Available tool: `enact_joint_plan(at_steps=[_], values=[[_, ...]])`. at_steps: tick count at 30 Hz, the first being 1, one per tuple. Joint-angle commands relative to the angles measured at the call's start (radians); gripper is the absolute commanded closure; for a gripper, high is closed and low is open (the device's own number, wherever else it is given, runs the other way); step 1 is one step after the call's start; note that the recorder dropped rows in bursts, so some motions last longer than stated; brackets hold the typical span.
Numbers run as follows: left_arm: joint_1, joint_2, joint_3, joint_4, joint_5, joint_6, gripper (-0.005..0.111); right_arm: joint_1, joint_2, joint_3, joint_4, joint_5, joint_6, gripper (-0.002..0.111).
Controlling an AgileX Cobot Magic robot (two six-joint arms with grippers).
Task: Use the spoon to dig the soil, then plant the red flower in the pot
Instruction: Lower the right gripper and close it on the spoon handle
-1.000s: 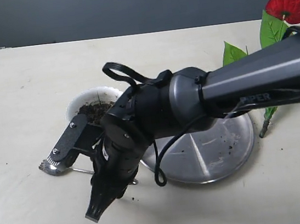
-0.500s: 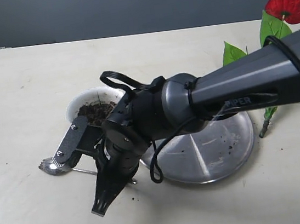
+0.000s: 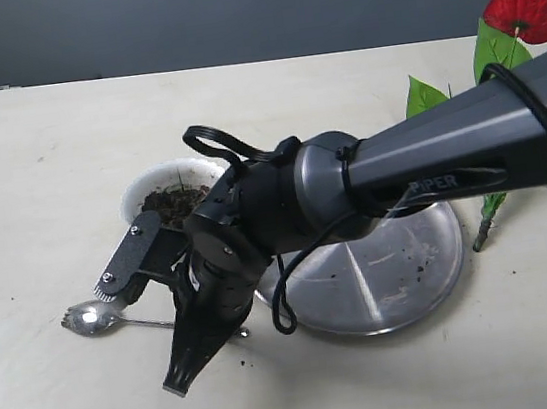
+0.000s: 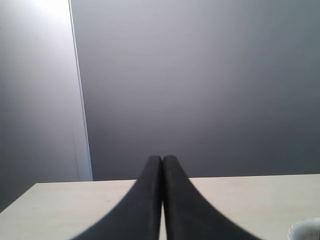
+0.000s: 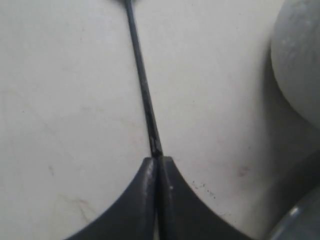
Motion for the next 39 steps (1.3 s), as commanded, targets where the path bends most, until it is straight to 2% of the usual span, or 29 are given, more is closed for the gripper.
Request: enact_joint_plan(at_steps=[1,16,19,24,26,39], values=[[-0.007,-0.002,-0.004,-0.007,-0.011,-0.007,0.106,0.003,0.024,0.015,0.033,0.073,-0.001,0.108],[-0.007,-0.002,-0.004,-0.007,-0.011,-0.007,0.106,0.003,-0.031,0.015,0.035,0.077,-0.003,0.108],[-0.007,-0.002,-0.004,-0.007,-0.011,-0.007,0.106,0.003,-0.031,0.015,0.035,0.077,-0.003,0.101],[-0.007,-0.002,-0.004,-0.007,-0.011,-0.007,0.106,0.003,-0.036,0.015,0.071,0.081,-0.003,0.073],[-0.007,-0.002,-0.004,-0.007,-0.011,-0.007,0.106,0.003,-0.038,0.015,0.071,0.078,-0.003,0.067],[-0.007,-0.002,-0.004,-0.007,-0.011,-0.007,0.106,0.003,-0.04,0.015,0.057,0.033,-0.001,0.068]])
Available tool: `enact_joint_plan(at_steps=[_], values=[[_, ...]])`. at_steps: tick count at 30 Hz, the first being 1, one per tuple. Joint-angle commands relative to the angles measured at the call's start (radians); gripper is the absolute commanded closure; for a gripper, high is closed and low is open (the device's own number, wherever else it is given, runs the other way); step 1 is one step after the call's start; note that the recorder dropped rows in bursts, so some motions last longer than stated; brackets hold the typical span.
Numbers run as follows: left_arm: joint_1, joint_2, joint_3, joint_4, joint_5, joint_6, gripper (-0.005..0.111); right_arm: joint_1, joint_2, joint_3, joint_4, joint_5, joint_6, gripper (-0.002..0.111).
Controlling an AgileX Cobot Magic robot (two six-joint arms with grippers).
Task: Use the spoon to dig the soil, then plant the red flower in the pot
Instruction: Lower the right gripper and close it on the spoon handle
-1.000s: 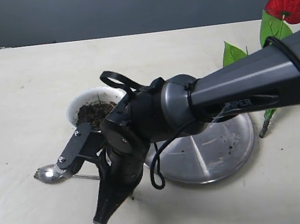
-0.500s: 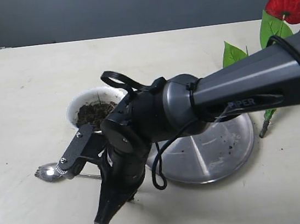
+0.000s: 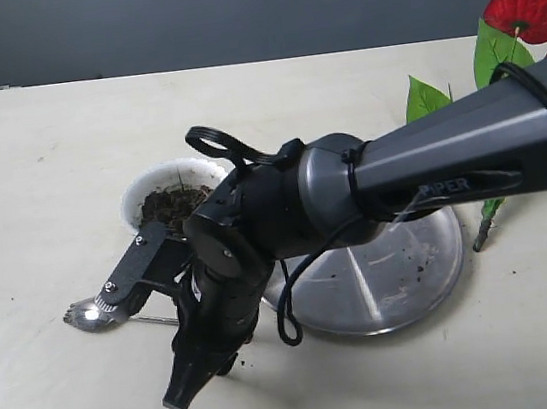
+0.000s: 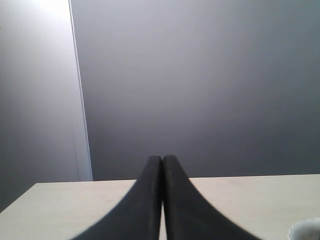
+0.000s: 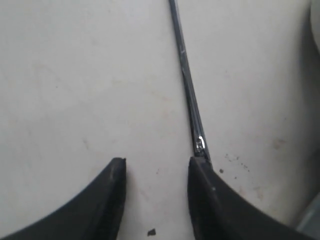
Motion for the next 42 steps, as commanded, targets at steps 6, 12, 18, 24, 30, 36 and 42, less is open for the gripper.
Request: enact_joint_plan(at_steps=[6,12,18,24,30,36,42], values=[[-0.007,-0.002,-0.004,-0.007,-0.011,-0.007,0.106,0.0,-0.037,0.002,-0.01,-0.031,-0.001,0.068],[-0.007,-0.002,-0.004,-0.007,-0.011,-0.007,0.106,0.0,-0.062,0.002,-0.034,-0.056,-0.001,0.068],[-0.007,-0.002,-0.004,-0.007,-0.011,-0.007,0.106,0.0,-0.041,0.002,-0.101,-0.056,0.001,0.068],[-0.007,-0.002,-0.004,-0.007,-0.011,-0.007,0.106,0.0,-0.005,0.002,-0.106,-0.07,0.008,0.068],[-0.007,-0.002,-0.004,-0.007,-0.011,-0.007,0.106,0.0,0.038,0.002,-0.113,-0.063,0.008,0.069],[-0.007,-0.002,-0.004,-0.007,-0.011,-0.007,0.106,0.0,0.043,0.002,-0.113,-0.044,0.008,0.105],[-0.007,-0.002,-0.004,-0.007,-0.011,-0.007,0.106,0.0,0.043,0.002,-0.099,-0.034,0.008,0.108]])
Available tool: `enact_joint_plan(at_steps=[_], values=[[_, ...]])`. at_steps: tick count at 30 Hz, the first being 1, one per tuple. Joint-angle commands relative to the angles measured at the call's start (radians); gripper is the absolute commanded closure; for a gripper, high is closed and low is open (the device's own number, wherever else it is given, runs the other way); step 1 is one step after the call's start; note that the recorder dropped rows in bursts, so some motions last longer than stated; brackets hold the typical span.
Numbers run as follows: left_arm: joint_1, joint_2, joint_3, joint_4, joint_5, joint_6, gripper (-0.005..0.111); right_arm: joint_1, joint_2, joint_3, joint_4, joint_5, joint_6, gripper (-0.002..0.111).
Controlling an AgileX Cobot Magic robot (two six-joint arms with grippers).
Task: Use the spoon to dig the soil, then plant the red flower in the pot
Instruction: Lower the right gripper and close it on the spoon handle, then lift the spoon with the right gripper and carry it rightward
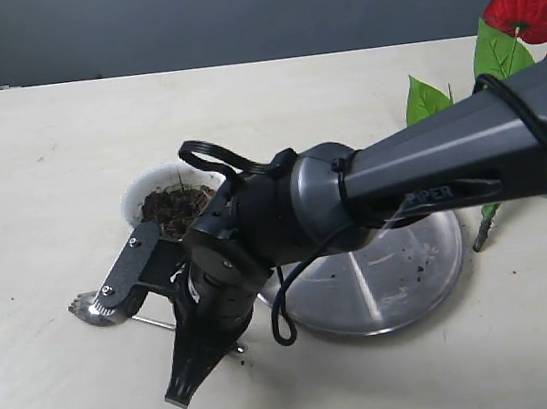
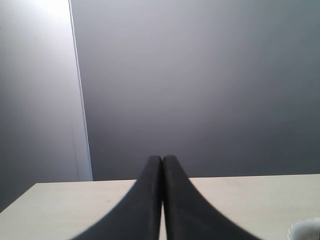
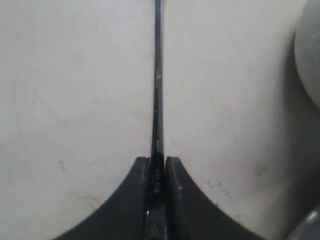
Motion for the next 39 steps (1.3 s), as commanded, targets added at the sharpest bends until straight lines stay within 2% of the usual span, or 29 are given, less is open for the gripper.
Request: enact_joint_plan(at_steps=[1,16,20,23,25,28,30,34,39], values=[[-0.007,-0.002,-0.004,-0.007,-0.011,-0.007,0.106,-0.003,0.017,0.004,0.005,0.037,-0.002,0.108],[-0.007,-0.002,-0.004,-0.007,-0.011,-0.007,0.106,0.057,-0.181,0.004,-0.013,0.029,-0.015,0.108],[-0.007,-0.002,-0.004,-0.007,-0.011,-0.007,0.106,0.059,-0.236,0.004,-0.088,0.052,-0.011,0.108],[-0.007,-0.002,-0.004,-0.007,-0.011,-0.007,0.106,0.059,-0.287,0.004,-0.219,0.104,0.11,0.108],[-0.007,-0.002,-0.004,-0.007,-0.011,-0.007,0.106,0.059,-0.323,0.004,-0.416,0.175,0.271,0.109],[-0.007,-0.002,-0.004,-0.007,-0.011,-0.007,0.106,0.059,-0.363,0.008,-0.707,0.364,0.532,0.109],[-0.007,-0.002,-0.004,-0.007,-0.011,-0.007,0.106,0.059,-0.384,0.018,-0.868,0.513,0.634,0.109],[-0.007,-0.002,-0.004,-0.007,-0.011,-0.007,0.106,0.055,-0.413,0.049,-0.956,0.693,0.64,0.109],[-0.007,-0.002,-0.004,-0.007,-0.011,-0.007,0.106,-0.009,-0.438,0.168,-0.906,0.732,0.607,0.109]])
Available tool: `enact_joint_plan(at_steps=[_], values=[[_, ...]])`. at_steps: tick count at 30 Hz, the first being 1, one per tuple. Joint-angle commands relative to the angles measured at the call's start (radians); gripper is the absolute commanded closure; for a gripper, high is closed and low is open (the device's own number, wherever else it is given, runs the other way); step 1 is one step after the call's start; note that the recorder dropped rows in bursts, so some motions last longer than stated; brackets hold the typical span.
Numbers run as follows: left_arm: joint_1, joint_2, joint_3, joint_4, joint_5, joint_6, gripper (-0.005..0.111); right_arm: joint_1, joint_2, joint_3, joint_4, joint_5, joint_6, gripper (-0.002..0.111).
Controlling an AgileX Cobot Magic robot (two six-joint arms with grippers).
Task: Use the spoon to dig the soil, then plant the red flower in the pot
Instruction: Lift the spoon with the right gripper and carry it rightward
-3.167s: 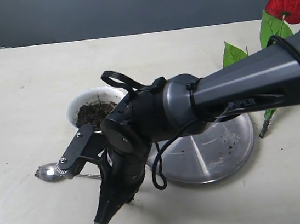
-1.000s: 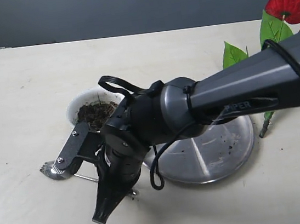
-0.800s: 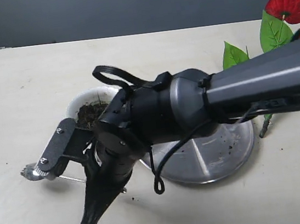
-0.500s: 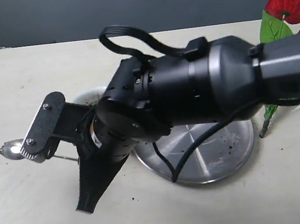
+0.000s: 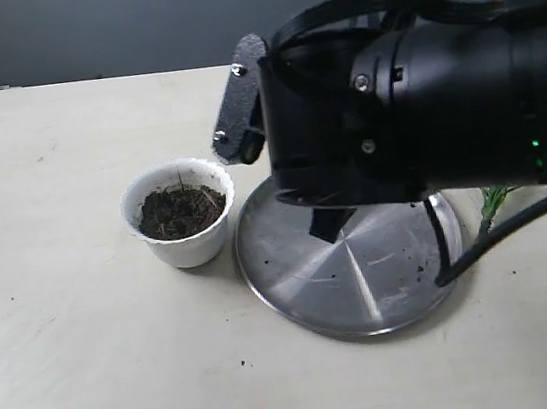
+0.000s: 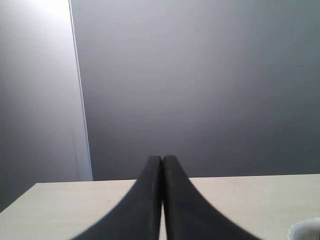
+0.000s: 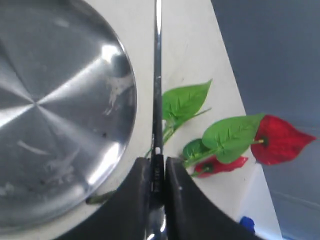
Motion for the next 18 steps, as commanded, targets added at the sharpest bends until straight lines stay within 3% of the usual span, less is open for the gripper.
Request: enact_joint_plan(at_steps=[1,8,18], values=[[-0.007,-0.002,-0.004,-0.007,-0.011,-0.007,0.106,-0.065,-0.021,0.104,0.037,0.034,-0.013,0.109],[-0.007,-0.002,-0.004,-0.007,-0.011,-0.007,0.106,-0.103,-0.008,0.215,0.156,-0.169,-0.063,0.109],[-0.007,-0.002,-0.004,-0.007,-0.011,-0.007,0.106,-0.103,0.039,0.215,0.139,-0.182,-0.062,0.109]])
